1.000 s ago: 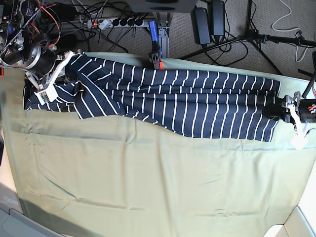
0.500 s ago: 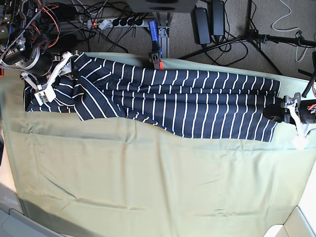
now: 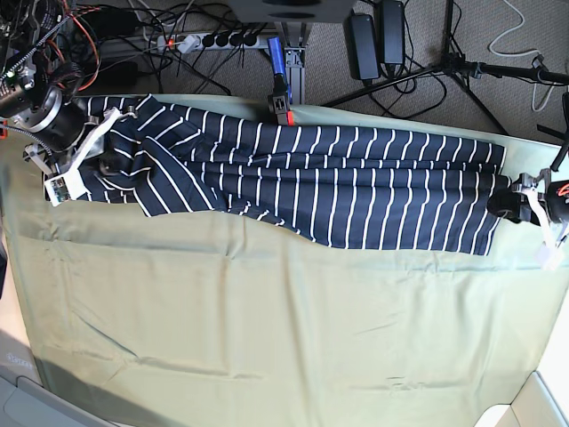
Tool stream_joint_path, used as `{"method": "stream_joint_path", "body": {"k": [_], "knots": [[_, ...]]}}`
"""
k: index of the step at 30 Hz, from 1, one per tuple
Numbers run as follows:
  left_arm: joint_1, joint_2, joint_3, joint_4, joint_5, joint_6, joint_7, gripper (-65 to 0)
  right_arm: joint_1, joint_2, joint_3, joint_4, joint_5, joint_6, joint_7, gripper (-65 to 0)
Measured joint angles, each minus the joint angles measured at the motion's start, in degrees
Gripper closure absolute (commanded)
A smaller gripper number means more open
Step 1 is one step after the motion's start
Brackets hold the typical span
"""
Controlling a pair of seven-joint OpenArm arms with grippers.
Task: Fold the T-shirt properly
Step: 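Hold the strip end with the right gripper while the left gripper regrips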
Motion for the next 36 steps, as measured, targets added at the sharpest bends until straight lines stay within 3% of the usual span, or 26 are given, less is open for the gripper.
{"method": "stream_joint_path", "body": {"k": [11,18,31,33,36], "knots": [[0.0,0.7,0.0,-7.7,-0.8,0.0,-1.3,-33.3,1.7,-0.8,0.0,-2.2,0.2,0.0,4.5,0.0],[0.0,2.3,0.0,-9.8,-6.8,0.0,0.6,-33.3,1.7,-0.8,0.0,-5.2,0.1,0.0,4.5,0.0],[-0.2,7.8,-0.3,-9.8,-10.6,0.0,2.6,-33.0,1.7,-0.8,0.0,-5.2,1.4,0.0,3.8,0.0],[-0.2,8.2,-0.3,-9.8,-11.8,0.0,3.0,-29.9,1.7,-0.8,0.0,-5.2,1.4,0.0,3.8,0.0],[-0.2,8.9,-0.3,-9.8,-11.8,0.0,3.4,-11.7,1.7,-0.8,0.0,-5.2,1.4,0.0,3.8,0.0]]}}
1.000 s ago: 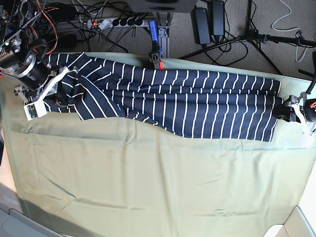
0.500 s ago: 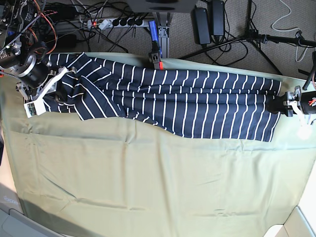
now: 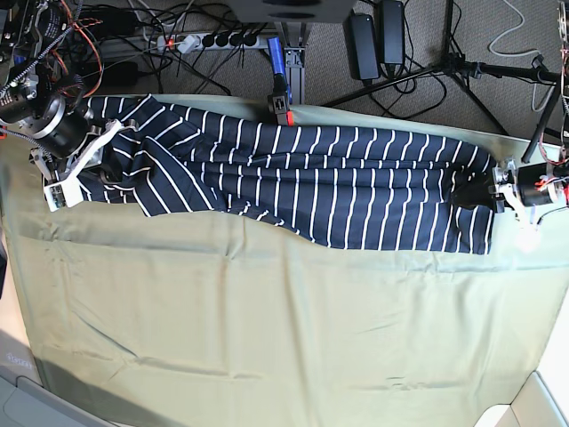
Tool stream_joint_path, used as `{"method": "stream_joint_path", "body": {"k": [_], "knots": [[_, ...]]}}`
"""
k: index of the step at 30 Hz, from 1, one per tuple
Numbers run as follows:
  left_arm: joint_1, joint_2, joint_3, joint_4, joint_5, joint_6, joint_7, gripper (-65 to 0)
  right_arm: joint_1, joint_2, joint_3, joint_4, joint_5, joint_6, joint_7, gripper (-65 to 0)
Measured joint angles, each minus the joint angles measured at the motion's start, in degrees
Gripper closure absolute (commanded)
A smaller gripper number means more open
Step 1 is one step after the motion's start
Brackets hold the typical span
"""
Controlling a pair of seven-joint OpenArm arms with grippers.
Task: Fold the T-shirt properly
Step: 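Hold the strip end with the right gripper while the left gripper regrips, then lift the strip end with the left gripper and fold it toward the clamp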
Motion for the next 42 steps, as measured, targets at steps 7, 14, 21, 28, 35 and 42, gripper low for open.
{"method": "stream_joint_path", "body": {"k": [7,14,21,28,35,42], "knots": [[0.1,0.1,0.1,0.0,1.4,0.0,0.0,0.0,0.0,0.0,0.0,0.0,0.0,0.0,0.0,0.0],[-2.2,-0.1,0.2,0.0,5.5,-0.1,0.4,0.0,2.1,0.0,0.7,0.0,0.2,0.0,-0.3,0.0],[-7.8,-3.5,0.2,0.0,15.0,-0.2,-5.4,0.0,4.3,0.0,2.3,0.1,0.7,0.0,-0.4,0.0],[-13.6,-7.7,0.2,-0.1,19.6,-0.2,-8.1,0.0,4.3,0.0,2.3,0.1,0.8,0.0,-0.4,0.0],[-11.5,-7.9,0.2,8.0,23.4,-0.2,-7.6,0.0,4.3,0.0,2.3,0.1,0.6,0.0,-0.4,0.0],[-2.0,-5.3,0.8,38.6,32.5,-0.9,-8.4,0.0,4.4,0.0,2.3,0.1,0.5,0.0,0.0,0.0]]}}
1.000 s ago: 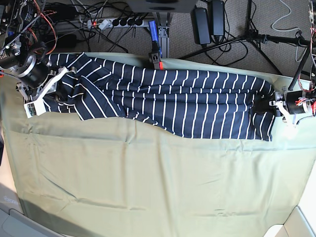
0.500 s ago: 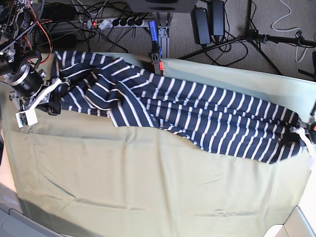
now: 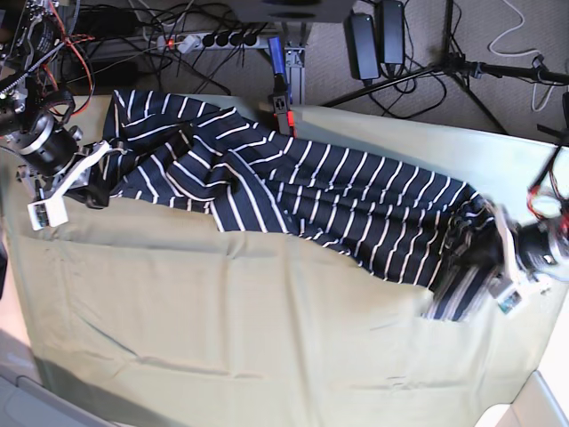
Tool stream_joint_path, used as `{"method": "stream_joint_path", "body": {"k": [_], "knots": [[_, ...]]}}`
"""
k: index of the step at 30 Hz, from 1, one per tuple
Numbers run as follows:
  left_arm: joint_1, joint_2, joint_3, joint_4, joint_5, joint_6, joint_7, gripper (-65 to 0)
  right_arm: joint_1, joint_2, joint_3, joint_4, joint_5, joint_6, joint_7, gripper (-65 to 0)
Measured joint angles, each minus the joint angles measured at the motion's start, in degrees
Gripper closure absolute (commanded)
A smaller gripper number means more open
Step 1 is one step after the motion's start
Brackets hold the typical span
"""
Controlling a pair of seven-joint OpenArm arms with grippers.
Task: Fold the T-shirt properly
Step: 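Lift the strip end with the left gripper and fold it toward the clamp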
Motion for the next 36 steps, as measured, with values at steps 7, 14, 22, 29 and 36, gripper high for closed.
{"method": "stream_joint_path", "body": {"k": [7,14,22,29,36], "knots": [[5.5,8.0,5.7,7.1,10.1,0.0,-1.4,0.0,0.2,-0.3,0.0,0.0,-0.7,0.0,0.0,0.0],[5.3,17.6,14.4,5.0,20.1,0.0,-3.9,0.0,0.3,-0.3,0.0,0.0,-0.6,0.0,0.0,0.0],[5.1,22.0,15.0,-0.4,20.3,0.0,-5.0,-0.4,0.3,-0.3,0.0,0.0,-3.3,0.0,0.0,0.0],[5.3,22.0,15.0,-0.9,18.7,0.0,-5.9,-37.9,0.3,-0.9,0.0,-2.6,-6.4,-0.4,-2.2,-29.7],[6.1,23.3,15.0,-0.5,15.8,0.0,-6.5,-37.8,0.3,-1.1,4.2,-10.8,-7.5,-1.1,-4.3,-44.7]]}}
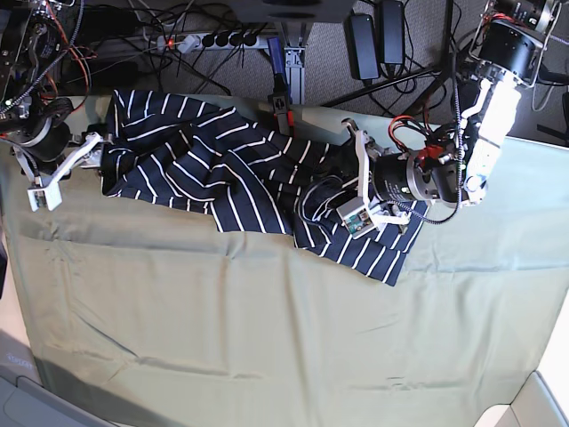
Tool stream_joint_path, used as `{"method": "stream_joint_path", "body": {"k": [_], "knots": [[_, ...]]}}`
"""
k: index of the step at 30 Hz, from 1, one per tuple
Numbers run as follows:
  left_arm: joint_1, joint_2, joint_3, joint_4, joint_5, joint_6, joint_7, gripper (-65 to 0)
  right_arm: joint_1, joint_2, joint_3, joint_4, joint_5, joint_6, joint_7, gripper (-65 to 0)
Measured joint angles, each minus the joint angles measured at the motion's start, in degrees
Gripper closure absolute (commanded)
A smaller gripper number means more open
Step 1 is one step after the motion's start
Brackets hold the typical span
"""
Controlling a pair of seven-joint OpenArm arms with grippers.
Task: Fold the T-shirt properly
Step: 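Lift the strip end with the left gripper and fold it toward the clamp, then lower the folded end onto the shirt and release with the left gripper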
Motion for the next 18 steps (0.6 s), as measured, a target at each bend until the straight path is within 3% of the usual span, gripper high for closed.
{"method": "stream_joint_path", "body": {"k": [6,18], "knots": [[-0.3,0.4,0.0,4.6,-0.3,0.0,-0.2,-37.8,-0.2,-0.1,3.5,-1.5,4.5,0.1,-3.7,-44.7],[-0.3,0.3,-0.1,5.8,-0.2,0.0,-0.2,-37.8,-3.0,-6.7,3.4,-1.9,6.7,0.3,-4.0,-44.5]]}}
